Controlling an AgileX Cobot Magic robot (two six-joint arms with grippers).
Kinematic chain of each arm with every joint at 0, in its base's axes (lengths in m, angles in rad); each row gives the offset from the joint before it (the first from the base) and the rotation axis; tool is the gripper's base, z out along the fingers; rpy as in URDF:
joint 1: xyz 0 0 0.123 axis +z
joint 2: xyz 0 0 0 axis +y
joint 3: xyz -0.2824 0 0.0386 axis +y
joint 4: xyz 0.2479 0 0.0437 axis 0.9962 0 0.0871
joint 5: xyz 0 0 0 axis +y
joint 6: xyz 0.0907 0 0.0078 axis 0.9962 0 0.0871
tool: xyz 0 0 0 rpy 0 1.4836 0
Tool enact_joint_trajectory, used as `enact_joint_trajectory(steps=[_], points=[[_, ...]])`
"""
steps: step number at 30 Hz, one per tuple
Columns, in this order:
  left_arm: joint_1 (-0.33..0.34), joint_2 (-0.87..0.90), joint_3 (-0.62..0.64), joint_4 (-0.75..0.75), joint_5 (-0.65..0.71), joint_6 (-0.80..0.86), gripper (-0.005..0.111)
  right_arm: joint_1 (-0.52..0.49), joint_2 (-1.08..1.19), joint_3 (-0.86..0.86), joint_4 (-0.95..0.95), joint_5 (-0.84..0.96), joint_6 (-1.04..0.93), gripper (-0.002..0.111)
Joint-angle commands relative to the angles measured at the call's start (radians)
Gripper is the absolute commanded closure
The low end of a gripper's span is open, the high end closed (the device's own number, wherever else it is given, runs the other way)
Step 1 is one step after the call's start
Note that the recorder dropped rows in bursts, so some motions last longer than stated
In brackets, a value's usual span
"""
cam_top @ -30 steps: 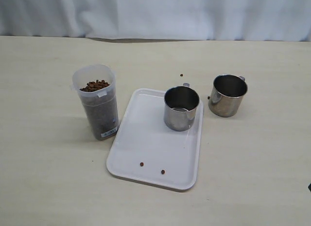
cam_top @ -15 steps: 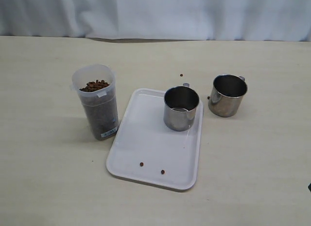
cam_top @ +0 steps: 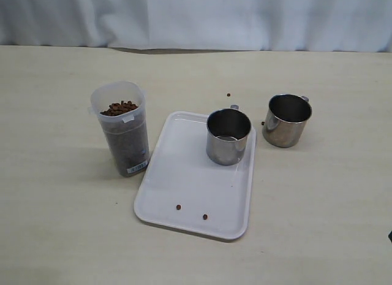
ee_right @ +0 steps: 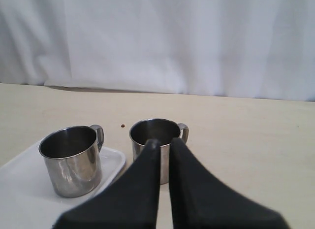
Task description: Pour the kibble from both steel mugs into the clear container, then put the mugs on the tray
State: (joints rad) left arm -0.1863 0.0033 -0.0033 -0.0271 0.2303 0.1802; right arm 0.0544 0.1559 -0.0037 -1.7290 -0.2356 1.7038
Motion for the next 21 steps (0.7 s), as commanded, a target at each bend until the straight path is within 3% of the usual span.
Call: enact_joint_trajectory(steps=[1, 10, 17, 21], points=[[0.002, -0.003, 0.003, -0.012, 0.004, 0.006, 0.107, -0.005, -0.003, 0.004, -0.007, 0.003, 0.012, 0.103], [0.014, -0.003, 0.003, -0.012, 0.004, 0.006, 0.107, -0.005, -0.003, 0.004, -0.007, 0.003, 0.012, 0.103], [0.234, -0.003, 0.003, -0.012, 0.004, 0.006, 0.107, -0.005, -0.003, 0.004, -0.007, 0.003, 0.012, 0.103], [0.255, -0.003, 0.003, -0.012, 0.004, 0.006, 0.107, -0.005, -0.003, 0.004, -0.007, 0.003, 0.012, 0.103]])
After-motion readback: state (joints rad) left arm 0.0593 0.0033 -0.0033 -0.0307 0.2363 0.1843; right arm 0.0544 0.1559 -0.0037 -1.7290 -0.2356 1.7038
